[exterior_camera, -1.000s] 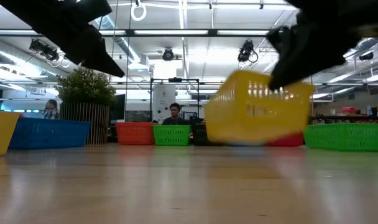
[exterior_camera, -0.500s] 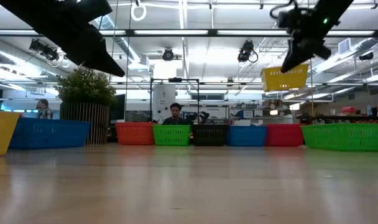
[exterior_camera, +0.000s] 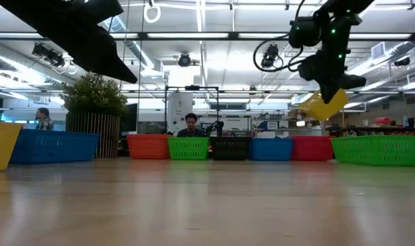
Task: Stack baskets by color
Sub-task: Move the right yellow bin to the top right of the table
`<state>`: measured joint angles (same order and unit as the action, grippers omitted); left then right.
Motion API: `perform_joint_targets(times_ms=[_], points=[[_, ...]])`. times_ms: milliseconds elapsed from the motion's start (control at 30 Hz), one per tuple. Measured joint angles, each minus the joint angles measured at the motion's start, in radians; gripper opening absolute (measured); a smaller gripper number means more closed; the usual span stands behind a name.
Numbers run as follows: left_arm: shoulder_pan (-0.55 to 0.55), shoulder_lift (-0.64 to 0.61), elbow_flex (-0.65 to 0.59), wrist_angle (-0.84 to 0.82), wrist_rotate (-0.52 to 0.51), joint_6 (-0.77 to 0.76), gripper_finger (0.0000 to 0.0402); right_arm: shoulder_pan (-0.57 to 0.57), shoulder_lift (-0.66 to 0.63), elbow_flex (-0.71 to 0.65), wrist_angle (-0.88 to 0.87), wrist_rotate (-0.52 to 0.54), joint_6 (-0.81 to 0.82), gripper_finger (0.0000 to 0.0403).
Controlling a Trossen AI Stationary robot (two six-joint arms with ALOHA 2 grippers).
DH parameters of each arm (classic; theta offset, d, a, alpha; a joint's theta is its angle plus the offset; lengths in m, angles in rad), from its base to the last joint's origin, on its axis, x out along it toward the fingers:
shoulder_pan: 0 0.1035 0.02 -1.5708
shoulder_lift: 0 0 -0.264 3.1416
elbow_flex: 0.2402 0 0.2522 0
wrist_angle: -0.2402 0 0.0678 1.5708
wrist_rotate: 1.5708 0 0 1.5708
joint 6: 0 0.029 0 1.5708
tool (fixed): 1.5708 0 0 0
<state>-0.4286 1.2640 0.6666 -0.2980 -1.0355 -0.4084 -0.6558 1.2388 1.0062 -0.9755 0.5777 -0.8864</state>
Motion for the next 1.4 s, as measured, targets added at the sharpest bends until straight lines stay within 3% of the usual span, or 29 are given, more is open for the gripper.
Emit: perform_joint_targets(times_ms=[233,567,967,1233,1400], points=[[0.0,0.0,0.0,0.025,0.0,-0.001,0.002,-0.164,0.105,0.048,-0.198,-0.128,-0.012,0.001],[0.0,0.0,-0.001,0.036,0.0,0.0,0.0009,-0.21,0.202,-0.021,-0.136,-0.226,-0.025,0.001],[0.0,0.0,-0.001,0.04,0.0,0.0,0.0015,-0.208,0.156,-0.183,0.135,-0.302,-0.057,0.001],[0.0,0.0,-0.001,0.054,0.001,0.001,0.0009,-0.213,0.12,-0.208,0.177,-0.323,-0.053,0.0011],[0.0,0.0,-0.001,0.055,0.001,0.0,0.002,-0.226,0.116,-0.208,0.149,-0.325,-0.037,0.0052]])
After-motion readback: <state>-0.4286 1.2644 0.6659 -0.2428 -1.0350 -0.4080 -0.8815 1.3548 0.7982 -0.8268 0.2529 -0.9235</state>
